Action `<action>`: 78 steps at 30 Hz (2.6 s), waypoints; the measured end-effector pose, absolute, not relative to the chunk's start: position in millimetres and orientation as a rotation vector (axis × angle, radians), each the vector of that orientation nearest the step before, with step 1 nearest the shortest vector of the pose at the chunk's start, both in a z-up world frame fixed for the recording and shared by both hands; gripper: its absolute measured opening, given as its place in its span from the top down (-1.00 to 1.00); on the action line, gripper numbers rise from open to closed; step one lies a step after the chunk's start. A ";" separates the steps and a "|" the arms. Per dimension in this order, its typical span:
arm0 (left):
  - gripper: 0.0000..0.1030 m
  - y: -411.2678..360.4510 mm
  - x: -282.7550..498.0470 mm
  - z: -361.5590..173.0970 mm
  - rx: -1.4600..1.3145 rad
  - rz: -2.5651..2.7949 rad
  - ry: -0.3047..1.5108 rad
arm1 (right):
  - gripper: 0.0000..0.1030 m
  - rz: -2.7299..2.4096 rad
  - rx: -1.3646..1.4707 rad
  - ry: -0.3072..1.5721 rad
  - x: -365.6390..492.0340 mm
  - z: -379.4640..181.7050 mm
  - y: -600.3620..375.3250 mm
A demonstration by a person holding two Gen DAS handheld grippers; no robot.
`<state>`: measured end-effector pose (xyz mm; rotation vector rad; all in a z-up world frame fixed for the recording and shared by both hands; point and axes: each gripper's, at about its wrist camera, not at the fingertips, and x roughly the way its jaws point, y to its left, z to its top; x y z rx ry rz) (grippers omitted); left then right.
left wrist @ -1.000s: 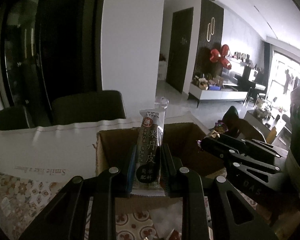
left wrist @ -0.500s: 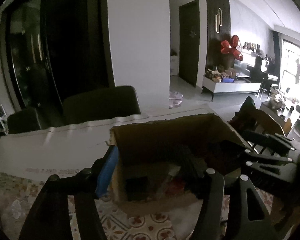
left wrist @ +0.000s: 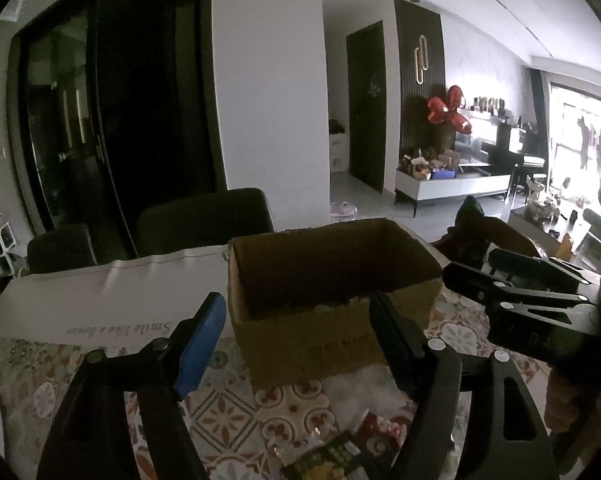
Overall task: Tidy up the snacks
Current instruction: 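Withdraw both tools from the box back toward the remaining snacks, then grasp the green cracker packet with the left tool while the right tool grasps a gold-black packet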
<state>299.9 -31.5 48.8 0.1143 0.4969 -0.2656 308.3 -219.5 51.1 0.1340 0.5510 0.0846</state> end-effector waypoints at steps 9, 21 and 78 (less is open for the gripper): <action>-0.44 -29.8 255.4 35.8 0.165 -0.233 0.464 | -0.41 0.050 0.115 0.530 264.8 38.8 -215.6; -0.44 -22.1 224.2 -17.5 0.201 -0.226 0.546 | -0.41 -0.019 0.103 0.568 225.8 -1.2 -211.4; -0.71 -52.7 303.4 -140.2 0.017 -0.126 0.951 | 0.18 -0.012 0.226 0.948 274.6 -124.3 -214.7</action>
